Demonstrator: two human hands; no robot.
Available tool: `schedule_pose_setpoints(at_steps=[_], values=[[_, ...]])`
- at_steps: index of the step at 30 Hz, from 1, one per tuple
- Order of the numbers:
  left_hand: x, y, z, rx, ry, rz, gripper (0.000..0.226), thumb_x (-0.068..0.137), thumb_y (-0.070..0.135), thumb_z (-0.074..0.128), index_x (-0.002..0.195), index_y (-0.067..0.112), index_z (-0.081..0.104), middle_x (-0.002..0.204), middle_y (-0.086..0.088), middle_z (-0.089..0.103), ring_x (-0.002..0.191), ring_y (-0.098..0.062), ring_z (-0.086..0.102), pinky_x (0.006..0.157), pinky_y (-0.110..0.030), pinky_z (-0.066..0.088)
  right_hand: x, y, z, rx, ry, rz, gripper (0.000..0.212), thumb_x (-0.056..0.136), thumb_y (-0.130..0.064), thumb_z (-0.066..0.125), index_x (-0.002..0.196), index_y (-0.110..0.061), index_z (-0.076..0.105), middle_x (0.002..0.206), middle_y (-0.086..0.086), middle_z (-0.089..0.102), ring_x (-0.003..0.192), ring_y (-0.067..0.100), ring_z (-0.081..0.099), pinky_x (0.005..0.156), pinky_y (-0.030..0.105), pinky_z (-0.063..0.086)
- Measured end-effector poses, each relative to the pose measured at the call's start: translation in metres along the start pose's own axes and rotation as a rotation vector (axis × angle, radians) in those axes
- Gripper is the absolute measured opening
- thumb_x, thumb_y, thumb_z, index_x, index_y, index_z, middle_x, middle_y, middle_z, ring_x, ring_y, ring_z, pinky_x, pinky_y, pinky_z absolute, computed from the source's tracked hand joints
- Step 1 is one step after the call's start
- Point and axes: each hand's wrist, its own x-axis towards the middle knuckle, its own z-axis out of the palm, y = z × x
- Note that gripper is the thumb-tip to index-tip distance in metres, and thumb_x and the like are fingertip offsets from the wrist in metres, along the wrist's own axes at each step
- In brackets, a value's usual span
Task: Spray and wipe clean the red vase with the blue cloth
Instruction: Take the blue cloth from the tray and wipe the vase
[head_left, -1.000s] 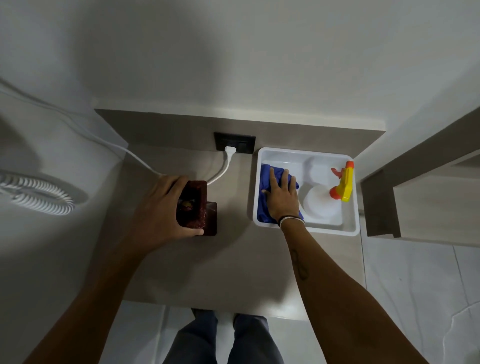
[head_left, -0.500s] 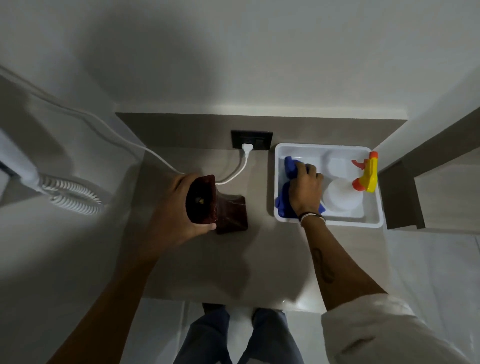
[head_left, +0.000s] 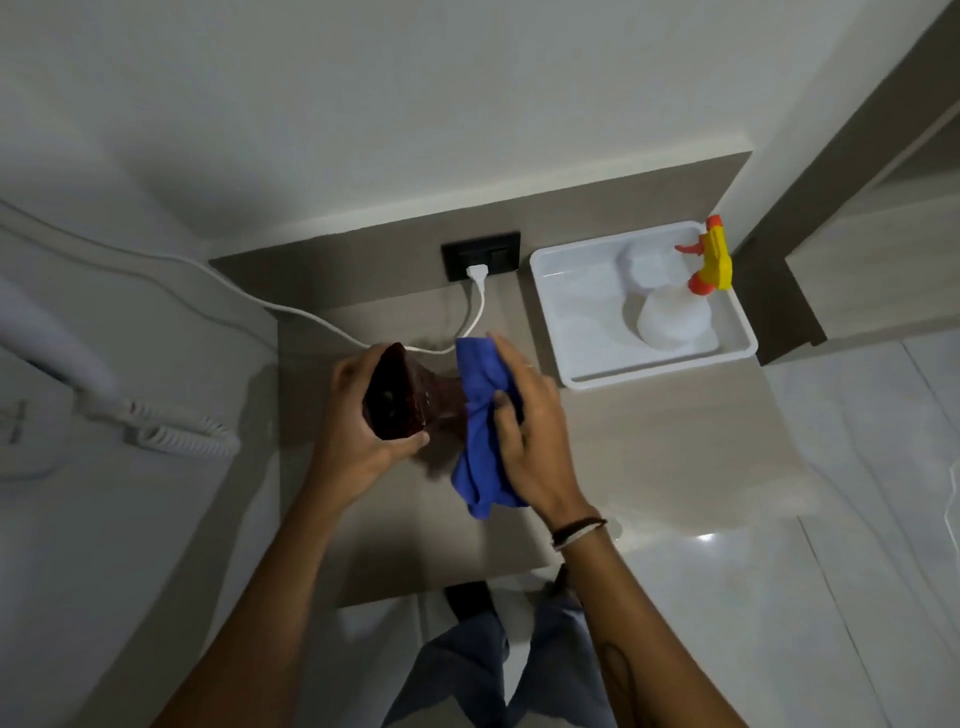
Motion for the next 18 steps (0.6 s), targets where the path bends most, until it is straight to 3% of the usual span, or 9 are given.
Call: schedule_pose_setpoints(at_steps=[2, 3, 5, 7, 9, 13, 16, 18], values=[[0.002, 0.004, 0.000, -0.015, -0.015, 0.017, 0.095, 0.061, 0.027, 0.099, 0.143, 0.032, 0.053, 0.141, -0.001, 0.050, 0.133, -0.018, 0.055, 0.109, -0.013, 0.043, -0.005, -0.010, 0.017, 0.006, -0.081, -0.023, 0.055, 0.107, 0.007, 0.050, 0.161, -0.008, 0.045, 0.165, 0.011, 0.050, 0.147, 0.018, 0.051, 0.127, 0.038, 0.038], [0.004, 0.005, 0.000, -0.024, -0.027, 0.021, 0.087, 0.063, 0.033, 0.097, 0.140, 0.026, 0.057, 0.139, -0.004, 0.056, 0.133, -0.022, 0.056, 0.112, -0.024, 0.047, -0.007, -0.013, 0.025, -0.018, -0.126, -0.030, 0.055, 0.109, 0.002, 0.048, 0.162, -0.012, 0.044, 0.168, 0.011, 0.047, 0.144, 0.025, 0.052, 0.125, 0.038, 0.039], [0.006, 0.003, 0.000, -0.029, -0.026, 0.023, 0.084, 0.068, 0.032, 0.094, 0.143, 0.018, 0.059, 0.138, -0.007, 0.060, 0.134, -0.029, 0.057, 0.112, -0.043, 0.050, -0.007, -0.014, 0.042, -0.072, -0.190, -0.021, 0.053, 0.113, -0.012, 0.045, 0.164, -0.025, 0.043, 0.174, 0.001, 0.039, 0.134, 0.025, 0.051, 0.119, 0.032, 0.040], [0.004, 0.001, 0.001, -0.045, 0.001, 0.027, 0.083, 0.068, 0.034, 0.090, 0.144, 0.026, 0.057, 0.140, 0.009, 0.057, 0.136, -0.025, 0.055, 0.113, -0.038, 0.048, -0.007, -0.010, 0.054, -0.110, -0.206, -0.033, 0.052, 0.114, -0.024, 0.043, 0.166, -0.031, 0.041, 0.176, -0.007, 0.036, 0.130, 0.022, 0.048, 0.117, 0.031, 0.041], [-0.002, -0.002, 0.002, -0.060, 0.025, 0.013, 0.092, 0.061, 0.034, 0.086, 0.145, 0.038, 0.050, 0.137, 0.022, 0.049, 0.134, -0.017, 0.054, 0.111, -0.024, 0.045, -0.008, 0.007, 0.057, -0.187, -0.201, -0.054, 0.053, 0.113, -0.021, 0.049, 0.165, -0.028, 0.042, 0.174, -0.007, 0.040, 0.131, 0.025, 0.049, 0.117, 0.037, 0.045], [-0.007, -0.008, 0.002, -0.076, 0.034, -0.089, 0.111, 0.052, 0.016, 0.086, 0.152, 0.039, 0.043, 0.140, -0.006, 0.045, 0.125, 0.005, 0.054, 0.104, -0.009, 0.044, 0.001, 0.053, 0.034, -0.517, -0.236, 0.123, 0.056, 0.111, -0.012, 0.051, 0.165, -0.027, 0.044, 0.177, -0.003, 0.034, 0.140, 0.037, 0.045, 0.121, 0.045, 0.039], [-0.003, -0.003, 0.002, -0.062, 0.017, -0.102, 0.111, 0.051, 0.017, 0.086, 0.153, 0.035, 0.045, 0.142, -0.008, 0.045, 0.124, 0.010, 0.053, 0.102, -0.006, 0.043, 0.002, 0.048, 0.038, -0.370, -0.207, 0.151, 0.066, 0.104, 0.000, 0.048, 0.165, -0.026, 0.045, 0.172, 0.000, 0.043, 0.127, 0.030, 0.045, 0.116, 0.043, 0.043], [0.001, 0.002, 0.003, -0.068, 0.007, -0.086, 0.106, 0.053, 0.031, 0.083, 0.152, 0.030, 0.045, 0.144, -0.008, 0.045, 0.129, 0.003, 0.053, 0.107, -0.010, 0.042, -0.006, 0.020, 0.061, -0.162, -0.146, 0.041, 0.071, 0.100, -0.001, 0.048, 0.165, -0.029, 0.042, 0.161, -0.003, 0.051, 0.117, 0.023, 0.045, 0.111, 0.028, 0.046]])
